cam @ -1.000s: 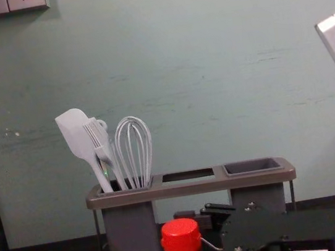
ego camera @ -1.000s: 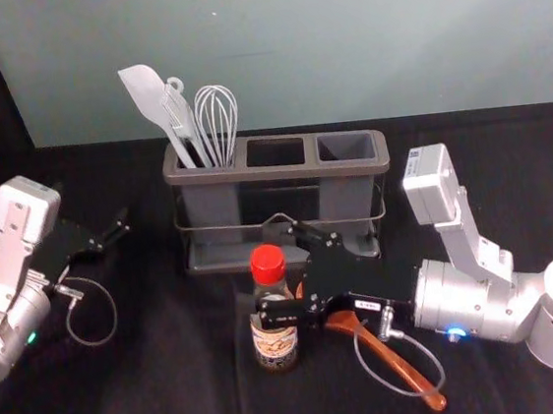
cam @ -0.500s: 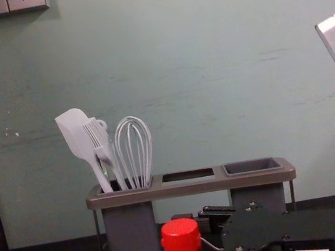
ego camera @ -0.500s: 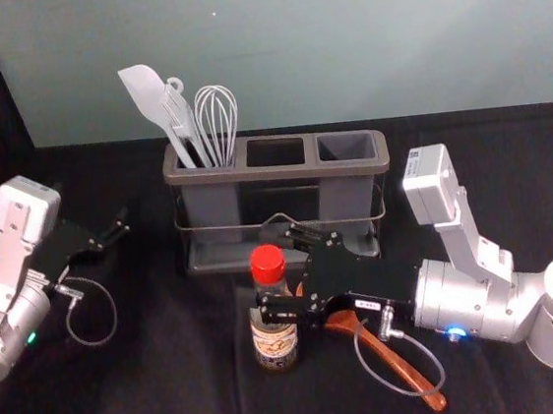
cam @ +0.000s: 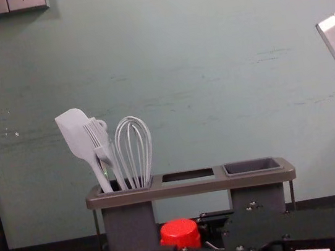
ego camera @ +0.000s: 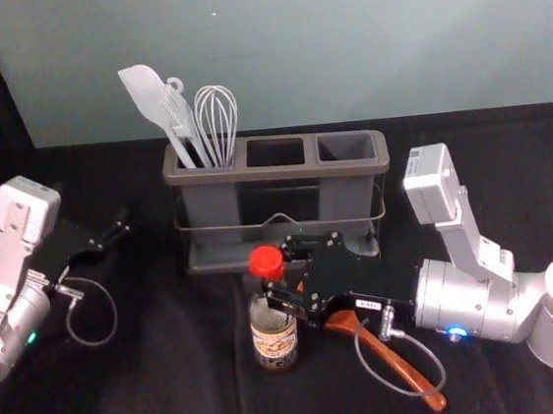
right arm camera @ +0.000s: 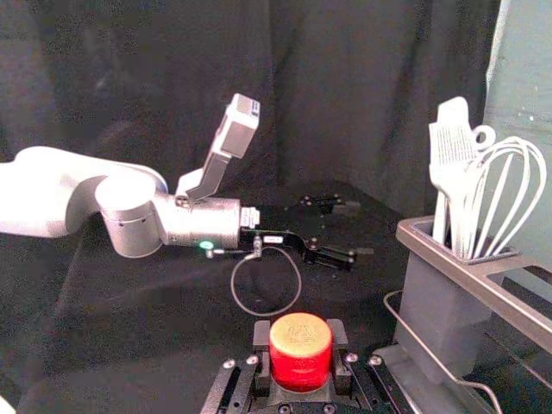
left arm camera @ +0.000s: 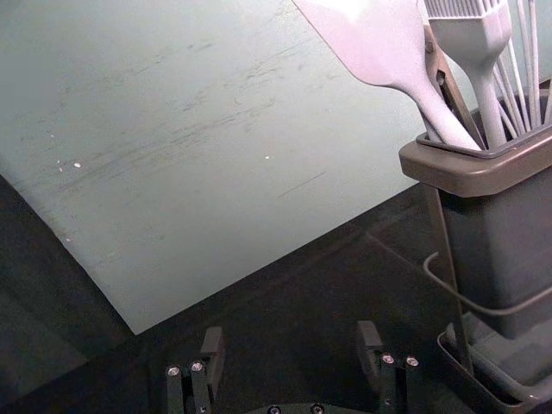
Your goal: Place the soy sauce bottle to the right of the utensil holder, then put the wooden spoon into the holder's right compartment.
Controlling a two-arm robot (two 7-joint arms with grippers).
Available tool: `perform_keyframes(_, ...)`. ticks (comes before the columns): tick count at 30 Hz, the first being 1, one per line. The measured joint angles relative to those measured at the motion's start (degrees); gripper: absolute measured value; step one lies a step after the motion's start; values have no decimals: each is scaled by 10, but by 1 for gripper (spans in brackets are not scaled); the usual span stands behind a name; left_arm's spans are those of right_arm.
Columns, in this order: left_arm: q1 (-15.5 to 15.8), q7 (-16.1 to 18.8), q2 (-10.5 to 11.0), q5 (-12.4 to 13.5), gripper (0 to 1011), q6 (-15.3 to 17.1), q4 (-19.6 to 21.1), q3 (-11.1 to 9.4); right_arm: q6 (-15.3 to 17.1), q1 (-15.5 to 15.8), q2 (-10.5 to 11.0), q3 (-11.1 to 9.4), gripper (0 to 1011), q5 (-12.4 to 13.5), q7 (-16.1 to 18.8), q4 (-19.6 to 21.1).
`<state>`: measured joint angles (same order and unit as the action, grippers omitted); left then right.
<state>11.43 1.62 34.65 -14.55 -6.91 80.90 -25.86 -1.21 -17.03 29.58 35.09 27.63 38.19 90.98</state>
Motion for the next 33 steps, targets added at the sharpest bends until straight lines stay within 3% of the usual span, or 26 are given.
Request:
perform_keyframes(12,0,0,0,0,1005,0,0,0,1,0,0,0,381,1,0,1)
perform_keyframes(20,0,0,0,0,1005,0,0,0,-9,12,11,-14,382,23,9,15)
perform_keyframes(28,0,0,0,0,1005,0,0,0,-21,54,55,-50,381,47,-1,75)
perform_keyframes(33,0,0,0,0,1005,0,0,0,-29,100,97,-91,381,59,-25,116)
